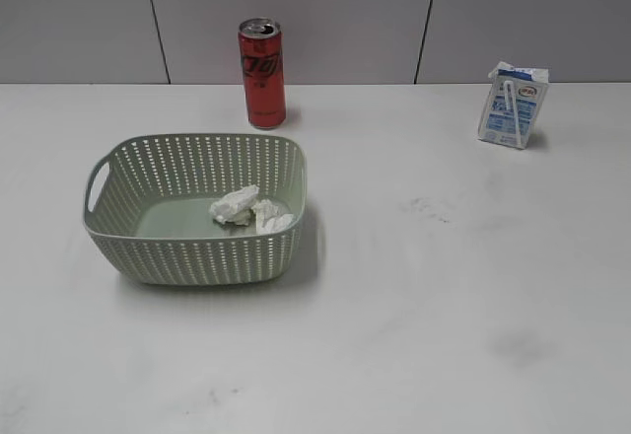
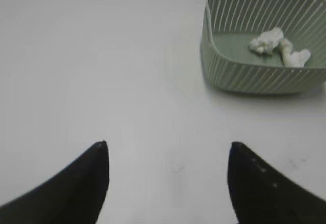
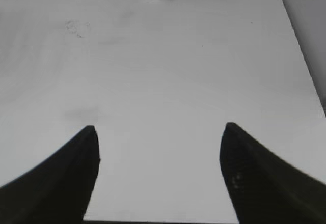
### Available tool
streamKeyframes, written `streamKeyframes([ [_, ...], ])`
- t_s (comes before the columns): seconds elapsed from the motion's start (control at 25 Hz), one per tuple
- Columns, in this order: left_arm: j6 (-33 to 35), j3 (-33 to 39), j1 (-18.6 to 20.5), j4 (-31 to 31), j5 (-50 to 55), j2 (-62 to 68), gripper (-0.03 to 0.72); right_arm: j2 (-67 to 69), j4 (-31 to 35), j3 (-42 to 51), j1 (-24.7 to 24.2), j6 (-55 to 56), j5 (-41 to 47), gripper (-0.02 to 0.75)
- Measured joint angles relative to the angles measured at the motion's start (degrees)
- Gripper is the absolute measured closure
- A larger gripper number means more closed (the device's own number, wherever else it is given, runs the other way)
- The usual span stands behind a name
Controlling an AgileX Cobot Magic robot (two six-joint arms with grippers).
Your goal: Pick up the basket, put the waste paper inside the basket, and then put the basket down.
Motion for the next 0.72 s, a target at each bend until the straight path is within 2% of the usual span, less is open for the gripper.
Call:
streamKeyframes([
  [0.24, 0.0, 0.1, 0.0, 0.2, -0.2, -11.6, 0.146, -1.8, -0.1, 0.0, 0.0, 0.1, -0.1, 0.184],
  [0.72, 0.1, 3.6, 0.0, -0.7, -3.6, -11.8, 0.169, -2.3, -2.3, 0.0, 0.0, 5.7, -0.1, 0.184],
])
